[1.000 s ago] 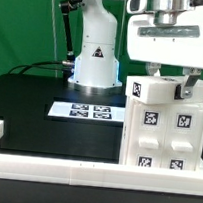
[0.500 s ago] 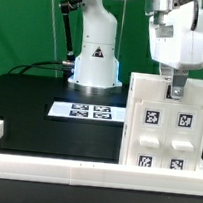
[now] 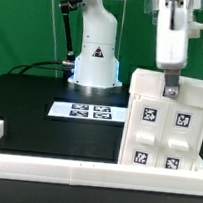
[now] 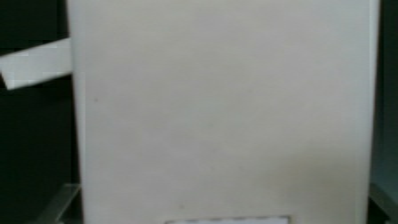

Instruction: Assemble cabinet

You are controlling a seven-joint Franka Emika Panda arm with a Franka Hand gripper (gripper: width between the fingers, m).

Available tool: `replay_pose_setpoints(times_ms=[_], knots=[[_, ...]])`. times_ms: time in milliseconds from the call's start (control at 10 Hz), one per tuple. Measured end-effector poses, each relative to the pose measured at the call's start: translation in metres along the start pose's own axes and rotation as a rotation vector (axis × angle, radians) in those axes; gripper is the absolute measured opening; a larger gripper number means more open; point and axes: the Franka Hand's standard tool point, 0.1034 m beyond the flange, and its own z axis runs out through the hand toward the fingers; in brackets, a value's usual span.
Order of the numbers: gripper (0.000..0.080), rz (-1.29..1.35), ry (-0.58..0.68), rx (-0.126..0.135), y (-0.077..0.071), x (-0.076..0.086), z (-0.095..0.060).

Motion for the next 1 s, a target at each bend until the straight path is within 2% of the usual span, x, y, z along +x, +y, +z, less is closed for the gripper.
replay_pose_setpoints(times_ms=[500, 600, 700, 800, 900, 1000], knots=[[0.0546, 0.079, -0.041, 0.003, 0.004, -0.005, 0.0], [0.062, 0.076, -0.043, 0.001, 0.006, -0.006, 0.001], [0.062, 0.067, -0.043, 0.0, 0.006, -0.006, 0.002], [0.0757, 0.06, -0.044, 0.0, 0.006, -0.006, 0.001], [0.0791, 0.056, -0.048, 0.001, 0.006, -0.008, 0.0], [0.0791, 0.053, -0.054, 0.006, 0.005, -0.01, -0.004]])
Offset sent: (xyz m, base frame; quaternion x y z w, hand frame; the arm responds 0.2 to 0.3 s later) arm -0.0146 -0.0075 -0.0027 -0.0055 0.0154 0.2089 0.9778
